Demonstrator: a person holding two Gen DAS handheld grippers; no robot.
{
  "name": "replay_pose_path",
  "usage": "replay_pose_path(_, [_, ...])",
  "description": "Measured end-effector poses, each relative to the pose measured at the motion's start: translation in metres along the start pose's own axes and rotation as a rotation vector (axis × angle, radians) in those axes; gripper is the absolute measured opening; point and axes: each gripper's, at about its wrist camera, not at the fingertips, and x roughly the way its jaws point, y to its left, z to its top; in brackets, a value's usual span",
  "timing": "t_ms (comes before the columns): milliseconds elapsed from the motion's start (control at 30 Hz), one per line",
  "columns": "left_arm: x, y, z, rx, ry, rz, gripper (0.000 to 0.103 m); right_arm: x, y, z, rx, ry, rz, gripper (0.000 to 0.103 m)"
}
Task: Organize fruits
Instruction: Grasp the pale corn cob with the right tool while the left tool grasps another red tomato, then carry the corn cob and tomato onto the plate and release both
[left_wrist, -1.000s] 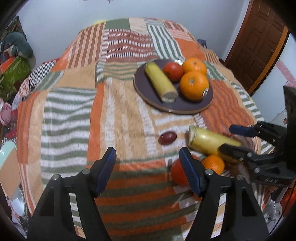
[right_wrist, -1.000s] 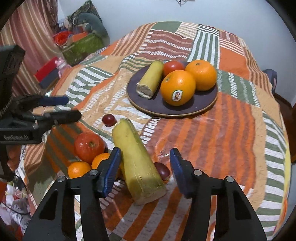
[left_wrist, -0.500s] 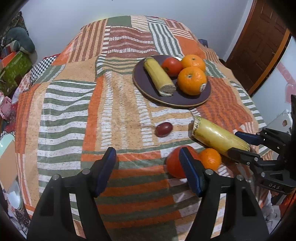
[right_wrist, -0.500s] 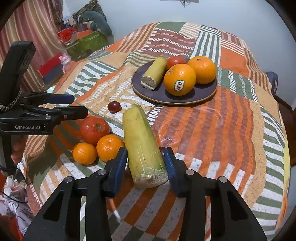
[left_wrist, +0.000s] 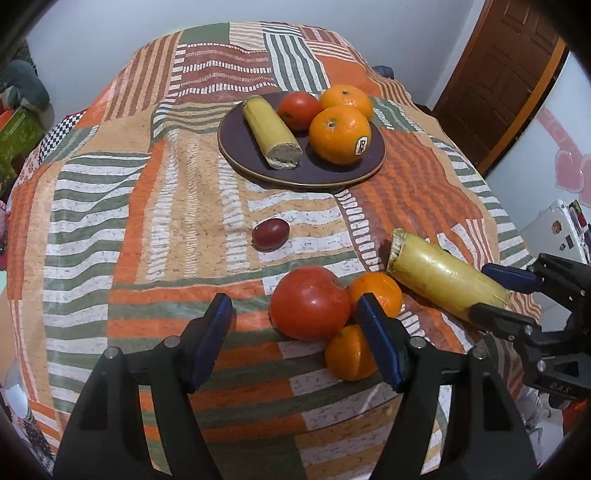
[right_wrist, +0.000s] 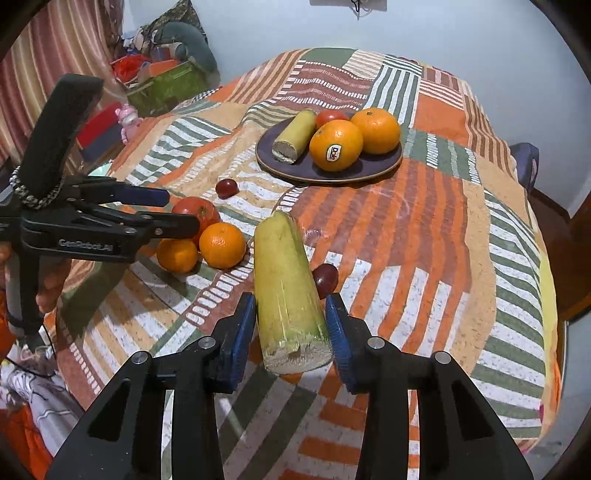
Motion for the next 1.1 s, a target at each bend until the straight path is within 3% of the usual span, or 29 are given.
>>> replay_pose_path(333, [0.004,0.003,0.005,-0.029,-0.001,-0.060,0.055,0.024,0.004,0.022,-0.018,0.024,0.020,0.036])
replay_pose_path(400, [0.005,0.004,0.005,-0.030,0.003,-0.072,0.047,0.032,0.005,0.027,-0.031,0.040,0.020,0.036])
replay_pose_path(667, [0.005,0.003,0.006,-0.010,0.000,-0.081,0.044,0.058,0.006,0.041,-0.067,0.106,0.043,0.035])
replay_pose_path(800, [0.001,0.005,0.008,-0.005,-0.014,-0.066,0.044,0.046,0.002,0.044,-0.043,0.066,0.041,0.034])
replay_pose_path(1100, [-0.025,0.013,0.022,-0.027,-0.085,-0.068,0.044,-0.012,-0.018,0.065,0.056,-0.119,0.043,0.033])
